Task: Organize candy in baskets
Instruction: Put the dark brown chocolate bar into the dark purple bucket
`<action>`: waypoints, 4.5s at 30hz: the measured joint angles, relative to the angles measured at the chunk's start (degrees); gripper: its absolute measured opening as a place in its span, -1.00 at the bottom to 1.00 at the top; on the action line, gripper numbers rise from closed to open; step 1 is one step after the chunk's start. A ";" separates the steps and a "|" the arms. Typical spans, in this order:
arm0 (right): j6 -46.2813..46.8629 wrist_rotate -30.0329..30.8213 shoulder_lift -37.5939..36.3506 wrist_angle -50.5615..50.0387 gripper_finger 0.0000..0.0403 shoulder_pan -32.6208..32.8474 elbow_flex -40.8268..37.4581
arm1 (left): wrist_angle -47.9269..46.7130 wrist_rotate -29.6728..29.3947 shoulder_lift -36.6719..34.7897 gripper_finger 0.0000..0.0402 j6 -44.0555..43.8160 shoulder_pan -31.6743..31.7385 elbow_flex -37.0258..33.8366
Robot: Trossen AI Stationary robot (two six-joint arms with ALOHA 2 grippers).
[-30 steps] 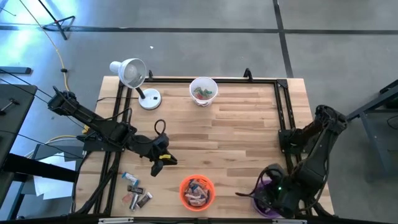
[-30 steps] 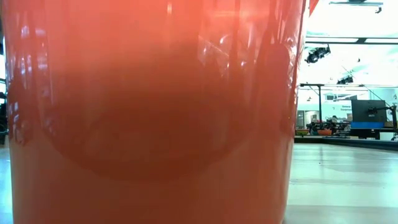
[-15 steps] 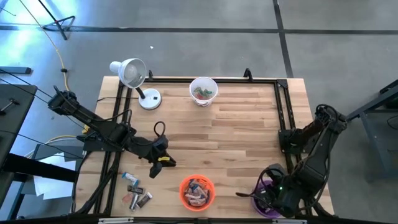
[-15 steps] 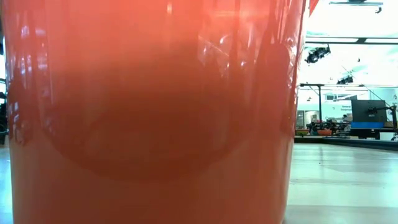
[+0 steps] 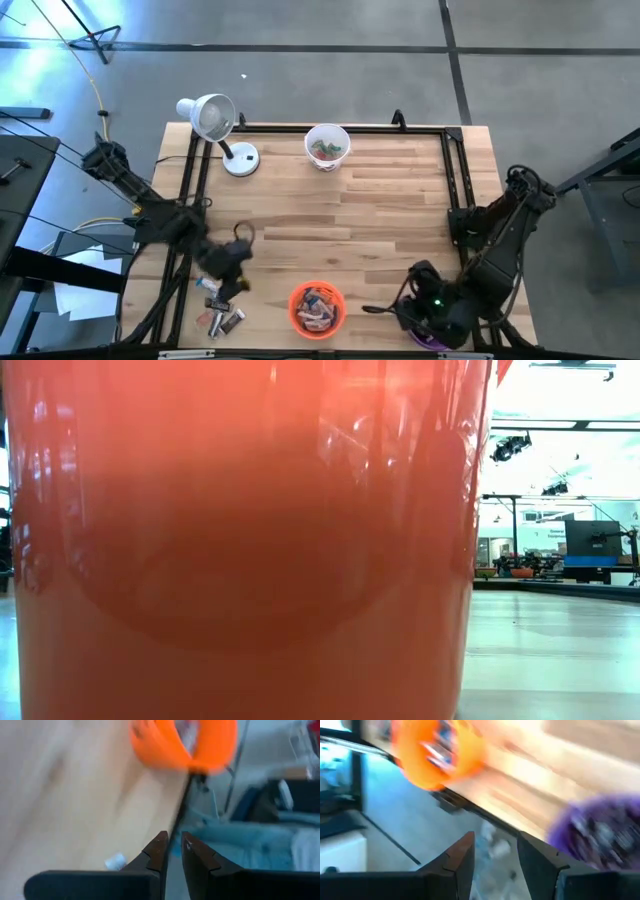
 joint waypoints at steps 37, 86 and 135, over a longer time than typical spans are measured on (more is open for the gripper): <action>-36.95 -1.38 0.04 12.43 -0.30 -19.40 0.00 | -11.05 -8.67 13.11 -0.80 -2.72 -29.27 0.00; -36.95 -1.36 0.04 12.43 -0.30 -19.40 0.00 | -0.78 -12.63 13.18 -0.66 -7.07 -27.39 -4.28; -36.95 -1.35 0.04 12.44 -0.30 -19.40 0.00 | 7.56 -9.99 21.18 -0.66 12.40 -24.87 -14.80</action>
